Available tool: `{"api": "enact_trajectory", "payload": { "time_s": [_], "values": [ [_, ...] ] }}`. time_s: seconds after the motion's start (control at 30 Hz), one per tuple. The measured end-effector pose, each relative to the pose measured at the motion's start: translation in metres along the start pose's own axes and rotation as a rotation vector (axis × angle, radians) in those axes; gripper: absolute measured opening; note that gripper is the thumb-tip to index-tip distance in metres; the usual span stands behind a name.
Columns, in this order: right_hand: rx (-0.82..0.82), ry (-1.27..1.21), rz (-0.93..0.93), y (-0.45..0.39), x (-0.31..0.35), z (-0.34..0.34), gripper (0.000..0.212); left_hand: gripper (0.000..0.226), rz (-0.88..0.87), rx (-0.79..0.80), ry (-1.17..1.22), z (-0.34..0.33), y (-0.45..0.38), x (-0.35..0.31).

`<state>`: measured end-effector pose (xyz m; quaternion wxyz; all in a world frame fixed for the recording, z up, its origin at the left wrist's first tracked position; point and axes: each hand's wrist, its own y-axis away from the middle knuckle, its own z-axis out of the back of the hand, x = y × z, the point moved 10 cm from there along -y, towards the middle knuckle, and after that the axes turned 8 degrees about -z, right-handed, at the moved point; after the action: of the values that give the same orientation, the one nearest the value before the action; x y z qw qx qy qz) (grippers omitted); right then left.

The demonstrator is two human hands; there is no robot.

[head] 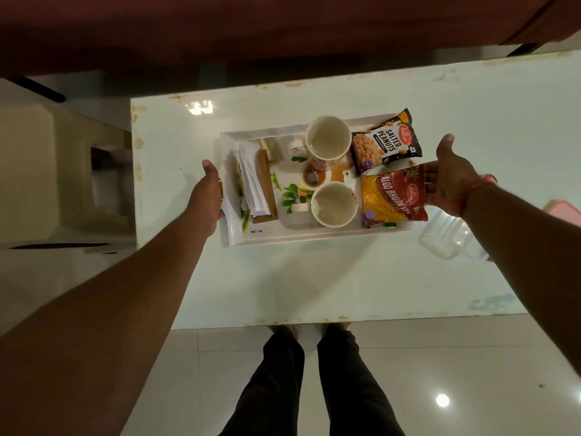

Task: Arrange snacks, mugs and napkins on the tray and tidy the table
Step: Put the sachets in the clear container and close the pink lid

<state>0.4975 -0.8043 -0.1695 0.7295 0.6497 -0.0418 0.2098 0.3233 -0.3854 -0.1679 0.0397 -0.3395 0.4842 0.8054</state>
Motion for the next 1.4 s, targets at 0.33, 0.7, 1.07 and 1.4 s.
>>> {"api": "enact_trajectory", "payload": {
  "time_s": [0.33, 0.7, 1.07, 1.4],
  "values": [
    [-0.085, 0.349, 0.260, 0.023, 0.010, 0.013, 0.067, 0.073, -0.049, -0.061, -0.062, 0.017, 0.006, -0.001],
    [0.002, -0.081, 0.043, 0.026, -0.075, 0.019, 0.091, 0.068, 0.058, 0.133, 0.033, 0.003, 0.033, 0.043],
    [-0.021, -0.174, 0.026, 0.029, -0.085, 0.007, 0.092, 0.065, 0.072, 0.084, 0.071, 0.003, 0.032, 0.041],
    [-0.218, -0.050, 0.221, 0.064, -0.075, 0.044, 0.064, 0.048, -0.064, -0.076, -0.199, 0.046, 0.054, 0.061]
  ]
}}
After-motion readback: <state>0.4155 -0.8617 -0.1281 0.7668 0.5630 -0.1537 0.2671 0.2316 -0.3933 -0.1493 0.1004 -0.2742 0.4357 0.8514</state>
